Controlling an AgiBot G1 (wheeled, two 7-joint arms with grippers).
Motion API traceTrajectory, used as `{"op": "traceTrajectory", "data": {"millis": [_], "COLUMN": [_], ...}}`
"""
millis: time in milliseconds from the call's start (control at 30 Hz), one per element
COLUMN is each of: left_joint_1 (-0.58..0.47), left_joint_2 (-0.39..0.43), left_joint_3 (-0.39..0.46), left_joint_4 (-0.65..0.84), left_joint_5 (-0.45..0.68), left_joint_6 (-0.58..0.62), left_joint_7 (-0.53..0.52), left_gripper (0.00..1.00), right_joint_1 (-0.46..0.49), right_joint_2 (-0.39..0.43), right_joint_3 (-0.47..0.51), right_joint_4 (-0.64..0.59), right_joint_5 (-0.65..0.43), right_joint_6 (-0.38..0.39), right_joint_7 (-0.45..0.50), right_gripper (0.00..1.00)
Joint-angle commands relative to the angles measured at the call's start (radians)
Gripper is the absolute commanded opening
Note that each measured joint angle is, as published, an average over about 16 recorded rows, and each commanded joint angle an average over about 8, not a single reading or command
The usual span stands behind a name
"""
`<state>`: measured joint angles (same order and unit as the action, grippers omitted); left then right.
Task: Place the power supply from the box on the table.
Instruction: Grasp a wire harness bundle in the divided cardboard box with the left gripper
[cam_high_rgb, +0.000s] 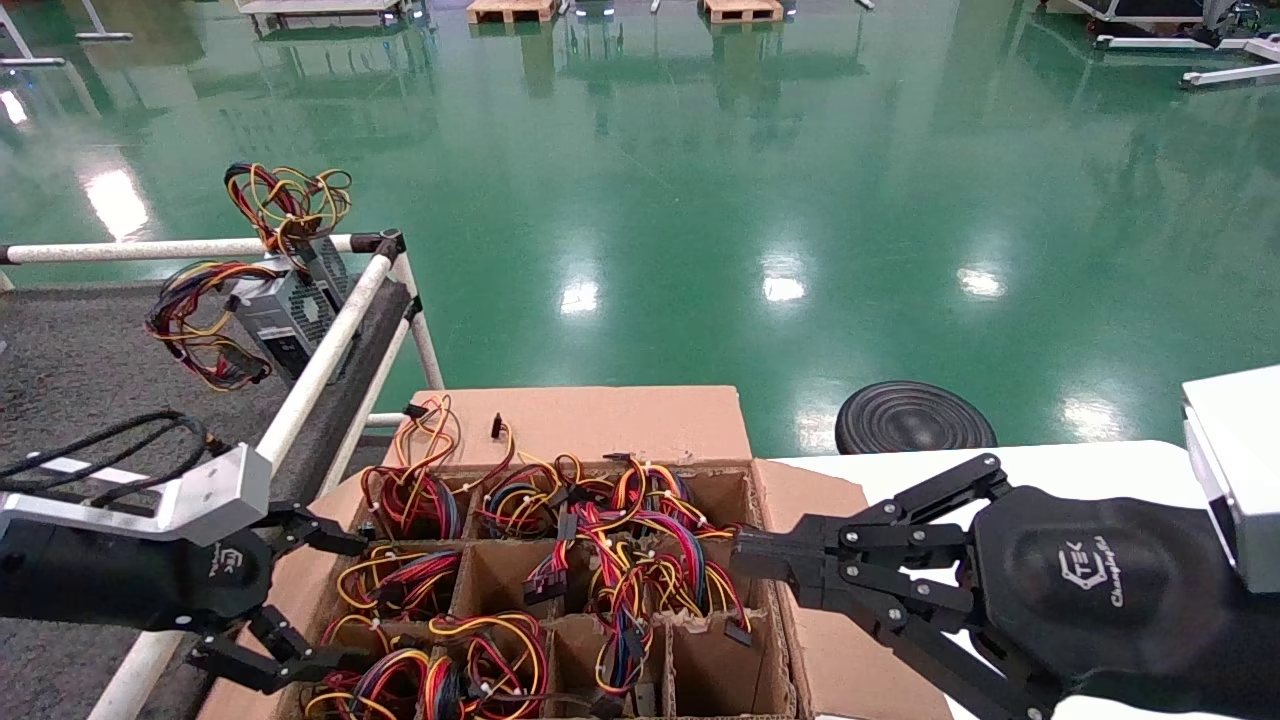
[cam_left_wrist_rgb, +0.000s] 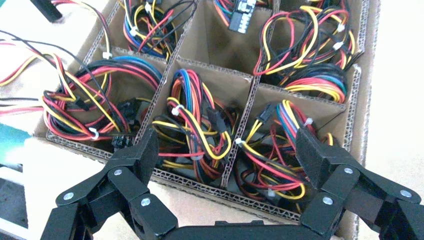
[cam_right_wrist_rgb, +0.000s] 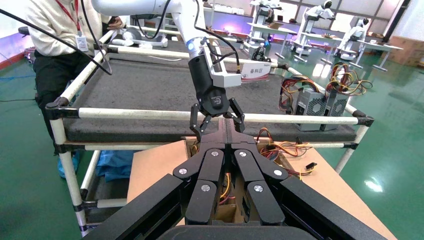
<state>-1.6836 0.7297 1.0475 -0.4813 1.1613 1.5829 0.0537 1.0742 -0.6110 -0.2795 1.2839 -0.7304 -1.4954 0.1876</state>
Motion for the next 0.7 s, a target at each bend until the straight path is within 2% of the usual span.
{"op": "traceTrajectory", "data": {"millis": [33,700], "left_joint_1": [0.0,-0.017], "left_joint_2": [0.006,0.071], "left_joint_3": [0.004,0.022], "left_joint_4": [0.016,0.148], "left_joint_5": [0.002,0.008], "left_joint_6": [-0.001,-0.008], "left_joint_7": [0.009,0.073], "left_gripper": [1.0,1.0], "right_joint_1": [0.0,0.0], "right_joint_2": [0.0,0.0], "right_joint_3": [0.0,0.0], "right_joint_4": [0.0,0.0], "right_joint_5": [0.0,0.0], "right_joint_6": [0.0,0.0], "right_joint_7": [0.0,0.0], "right_gripper": [0.0,0.0]}}
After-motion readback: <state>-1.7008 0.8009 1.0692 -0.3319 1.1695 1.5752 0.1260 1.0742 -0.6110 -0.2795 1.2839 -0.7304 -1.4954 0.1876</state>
